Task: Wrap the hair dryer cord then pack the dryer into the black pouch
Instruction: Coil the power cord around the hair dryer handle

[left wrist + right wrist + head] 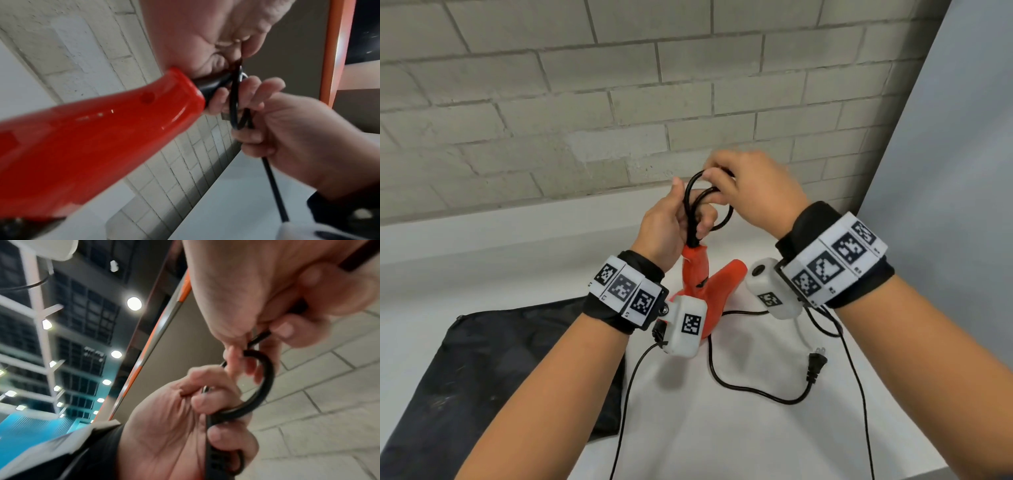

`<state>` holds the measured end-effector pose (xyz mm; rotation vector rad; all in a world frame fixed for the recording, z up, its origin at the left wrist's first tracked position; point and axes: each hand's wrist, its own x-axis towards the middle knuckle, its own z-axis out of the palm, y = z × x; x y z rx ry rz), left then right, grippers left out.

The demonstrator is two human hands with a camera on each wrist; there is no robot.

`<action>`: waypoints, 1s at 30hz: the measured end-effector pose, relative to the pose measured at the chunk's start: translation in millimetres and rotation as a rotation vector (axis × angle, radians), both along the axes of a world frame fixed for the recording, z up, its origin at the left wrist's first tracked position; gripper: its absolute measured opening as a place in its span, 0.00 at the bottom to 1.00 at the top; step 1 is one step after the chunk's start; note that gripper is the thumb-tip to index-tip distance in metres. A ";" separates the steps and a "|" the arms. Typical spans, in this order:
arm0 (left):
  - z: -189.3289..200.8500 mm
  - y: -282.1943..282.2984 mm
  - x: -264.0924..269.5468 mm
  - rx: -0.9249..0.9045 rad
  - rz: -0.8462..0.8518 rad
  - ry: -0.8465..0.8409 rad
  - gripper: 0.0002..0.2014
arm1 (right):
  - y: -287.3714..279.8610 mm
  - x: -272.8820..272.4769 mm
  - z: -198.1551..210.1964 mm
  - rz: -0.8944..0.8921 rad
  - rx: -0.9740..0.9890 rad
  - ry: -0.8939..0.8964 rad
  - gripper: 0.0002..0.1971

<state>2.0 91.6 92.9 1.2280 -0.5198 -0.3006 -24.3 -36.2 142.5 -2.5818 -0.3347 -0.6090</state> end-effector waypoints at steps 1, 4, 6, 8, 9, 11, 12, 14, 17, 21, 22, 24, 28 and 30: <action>-1.0 0.8 2.8 -0.005 -0.004 0.007 0.31 | -3.6 3.8 -3.7 0.020 0.071 0.047 0.12; 2.1 4.5 9.3 -0.028 -0.005 0.090 0.22 | -9.2 8.1 -18.7 0.078 0.194 0.067 0.13; 3.4 8.4 13.7 0.000 -0.021 0.123 0.19 | -7.9 6.4 -28.2 0.098 0.245 0.069 0.14; 3.5 11.1 16.3 0.017 -0.041 0.115 0.19 | -6.4 4.8 -35.5 0.099 0.318 0.070 0.14; 3.1 11.5 16.6 0.014 -0.052 0.110 0.20 | -5.5 3.9 -38.0 0.096 0.348 0.062 0.14; 3.0 11.3 16.2 -0.014 -0.068 0.119 0.21 | -3.9 2.3 -42.4 0.091 0.368 0.023 0.14; 2.9 11.3 16.5 -0.037 -0.072 0.135 0.21 | -2.6 1.1 -44.9 0.091 0.366 0.008 0.13; 2.1 11.9 18.6 -0.082 -0.055 0.173 0.20 | 0.6 -1.5 -52.7 0.083 0.340 0.029 0.13; 0.8 14.0 21.5 -0.116 0.014 0.187 0.18 | 6.0 -8.0 -72.7 0.042 0.286 0.146 0.20; 0.2 14.8 20.6 -0.114 0.011 0.168 0.19 | 12.9 -19.1 -96.8 0.013 0.275 0.244 0.23; -0.3 14.5 20.5 -0.116 0.000 0.166 0.19 | 12.7 -21.3 -100.6 0.006 0.277 0.256 0.23; -1.1 14.2 20.7 -0.134 -0.020 0.160 0.19 | 10.9 -25.7 -107.5 0.003 0.271 0.281 0.23; -5.3 17.1 23.7 -0.097 -0.031 0.019 0.15 | 11.0 -36.5 -119.3 0.092 0.188 0.424 0.28; -6.7 16.5 22.9 -0.051 -0.010 -0.042 0.14 | 9.2 -40.0 -126.6 0.097 0.168 0.449 0.26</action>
